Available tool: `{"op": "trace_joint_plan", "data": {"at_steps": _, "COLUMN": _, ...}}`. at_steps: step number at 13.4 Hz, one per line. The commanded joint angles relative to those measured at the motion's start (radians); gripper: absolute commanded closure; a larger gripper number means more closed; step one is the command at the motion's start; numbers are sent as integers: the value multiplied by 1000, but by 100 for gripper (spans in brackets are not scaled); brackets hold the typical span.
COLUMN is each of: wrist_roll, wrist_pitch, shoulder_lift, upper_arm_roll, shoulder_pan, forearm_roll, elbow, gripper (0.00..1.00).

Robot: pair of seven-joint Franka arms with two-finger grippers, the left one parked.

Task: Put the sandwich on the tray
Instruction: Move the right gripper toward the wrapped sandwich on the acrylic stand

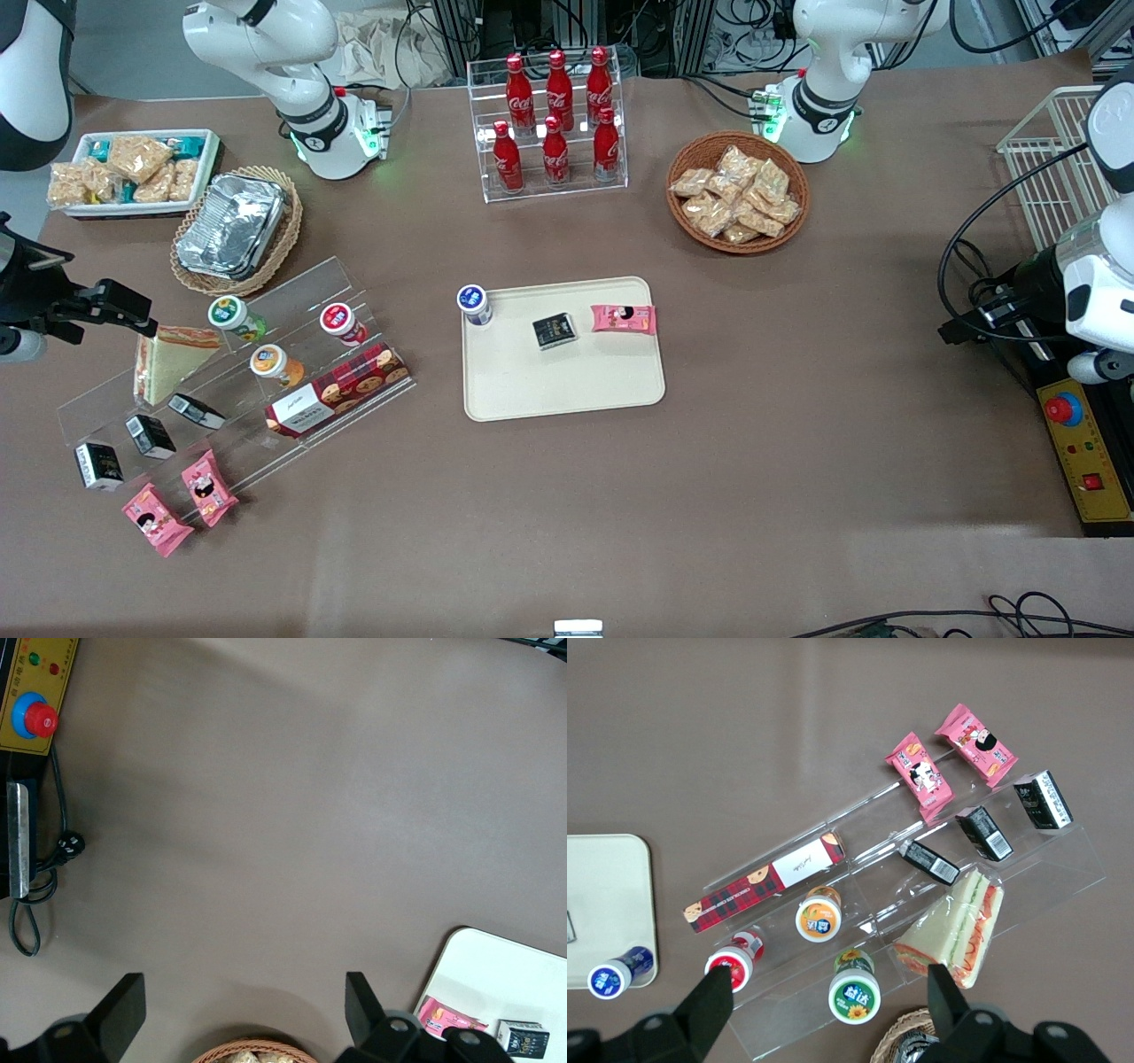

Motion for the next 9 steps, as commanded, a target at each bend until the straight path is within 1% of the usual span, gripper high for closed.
{"op": "trace_joint_plan", "data": {"at_steps": 1, "wrist_roll": -6, "wrist_pitch": -1, "shoulder_lift": -1, "upper_arm_roll": -1, "shoulder_pan": -2, "forearm_roll": -7, "elbow": -2, "gripper": 2}}
{"op": "trace_joint_plan", "data": {"at_steps": 3, "wrist_roll": -3, "wrist_pitch": -2, "shoulder_lift": -1, "upper_arm_roll": -1, "shoulder_pan": -4, "forearm_roll": -17, "elbow": -1, "gripper": 2}}
{"op": "trace_joint_plan", "data": {"at_steps": 9, "wrist_roll": 8, "wrist_pitch": -30, "shoulder_lift": 4, "upper_arm_roll": -10, "shoulder_pan": -7, "forearm_roll": -17, "elbow": -10, "gripper": 2}}
